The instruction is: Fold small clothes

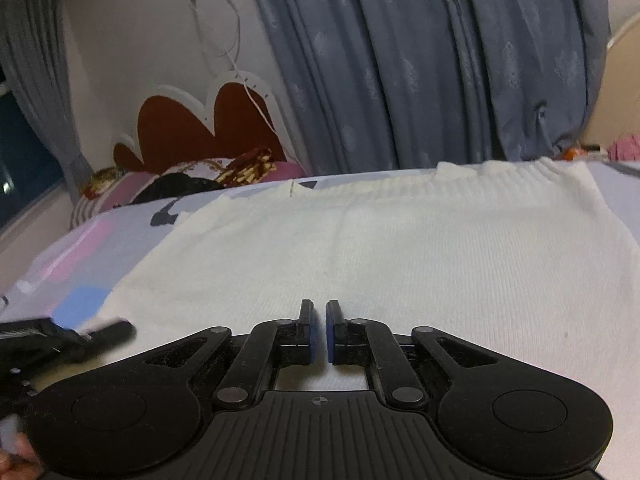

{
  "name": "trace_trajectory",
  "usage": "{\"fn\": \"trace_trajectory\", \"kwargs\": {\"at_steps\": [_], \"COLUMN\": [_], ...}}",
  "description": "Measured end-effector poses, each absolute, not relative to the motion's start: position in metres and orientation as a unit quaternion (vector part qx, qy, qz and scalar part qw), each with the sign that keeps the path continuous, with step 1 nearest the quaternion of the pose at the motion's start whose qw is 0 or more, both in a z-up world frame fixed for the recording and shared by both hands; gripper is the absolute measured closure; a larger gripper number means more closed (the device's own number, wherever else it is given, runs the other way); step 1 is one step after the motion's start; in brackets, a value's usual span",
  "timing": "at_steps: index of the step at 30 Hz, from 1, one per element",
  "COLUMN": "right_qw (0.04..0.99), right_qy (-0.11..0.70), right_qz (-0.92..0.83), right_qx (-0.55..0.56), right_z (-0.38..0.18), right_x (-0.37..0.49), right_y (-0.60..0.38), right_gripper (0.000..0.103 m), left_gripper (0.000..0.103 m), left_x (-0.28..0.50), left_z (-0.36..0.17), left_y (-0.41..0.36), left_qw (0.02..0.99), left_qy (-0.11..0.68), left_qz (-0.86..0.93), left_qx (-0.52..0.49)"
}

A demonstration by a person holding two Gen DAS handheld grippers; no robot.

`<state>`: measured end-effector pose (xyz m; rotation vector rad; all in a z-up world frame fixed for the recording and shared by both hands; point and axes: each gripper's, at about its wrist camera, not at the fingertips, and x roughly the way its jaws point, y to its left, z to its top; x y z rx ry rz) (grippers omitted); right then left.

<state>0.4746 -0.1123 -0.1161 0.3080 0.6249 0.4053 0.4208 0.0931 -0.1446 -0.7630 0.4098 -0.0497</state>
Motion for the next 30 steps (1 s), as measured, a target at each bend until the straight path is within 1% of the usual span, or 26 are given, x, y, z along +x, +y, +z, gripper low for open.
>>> {"fn": "trace_trajectory", "kwargs": {"at_steps": [4,9,13,15,16,17,18,19,20,21,23,24,26,28,29,30], "right_qw": [0.924,0.931,0.927,0.926,0.922,0.921,0.921,0.922,0.924,0.924,0.924,0.924,0.921,0.918,0.917,0.915], "right_qy": [0.276,0.232,0.219,0.217,0.223,0.233,0.239,0.236,0.229,0.224,0.220,0.218,0.223,0.238,0.244,0.256], "right_qz": [0.175,0.128,0.099,0.094,0.099,0.099,0.091,0.086,0.087,0.089,0.103,0.112,0.128,0.141,0.144,0.147], "right_qx": [0.199,0.253,0.287,0.295,0.299,0.298,0.294,0.294,0.295,0.296,0.294,0.294,0.293,0.286,0.281,0.274], "right_z": [-0.107,-0.097,-0.090,-0.089,-0.090,-0.090,-0.090,-0.091,-0.090,-0.089,-0.086,-0.086,-0.086,-0.088,-0.089,-0.093], "right_x": [0.460,0.434,0.421,0.416,0.416,0.417,0.415,0.412,0.408,0.404,0.402,0.402,0.409,0.417,0.420,0.426], "right_y": [-0.138,-0.209,-0.269,-0.291,-0.301,-0.308,-0.314,-0.319,-0.324,-0.328,-0.327,-0.325,-0.313,-0.301,-0.296,-0.289], "right_gripper": [0.101,0.101,0.101,0.101,0.100,0.097,0.080,0.067,0.047,0.045,0.045,0.048,0.058,0.058,0.058,0.058], "left_gripper": [0.097,0.097,0.097,0.092,0.076,0.055,0.045,0.025,0.015,0.018,0.022,0.023,0.028,0.029,0.033,0.034], "left_x": [0.435,0.452,0.454,0.458,0.459,0.457,0.449,0.439,0.432,0.429,0.435,0.439,0.457,0.468,0.474,0.479], "left_z": [-0.106,-0.080,-0.088,-0.103,-0.111,-0.116,-0.116,-0.113,-0.108,-0.104,-0.100,-0.100,-0.103,-0.108,-0.112,-0.117], "left_y": [0.057,-0.011,-0.071,-0.102,-0.117,-0.127,-0.130,-0.127,-0.121,-0.110,-0.082,-0.067,-0.044,-0.029,-0.028,-0.027], "left_qw": [0.932,0.941,0.933,0.922,0.913,0.906,0.908,0.914,0.922,0.928,0.933,0.938,0.942,0.940,0.939,0.938], "left_qy": [0.207,0.228,0.253,0.284,0.308,0.323,0.315,0.291,0.268,0.257,0.243,0.235,0.246,0.261,0.271,0.284], "left_qz": [-0.078,-0.147,-0.199,-0.225,-0.236,-0.244,-0.251,-0.259,-0.257,-0.244,-0.221,-0.199,-0.156,-0.141,-0.133,-0.125], "left_qx": [-0.288,-0.202,-0.161,-0.135,-0.127,-0.121,-0.116,-0.113,-0.111,-0.117,-0.149,-0.160,-0.164,-0.171,-0.165,-0.156]}}
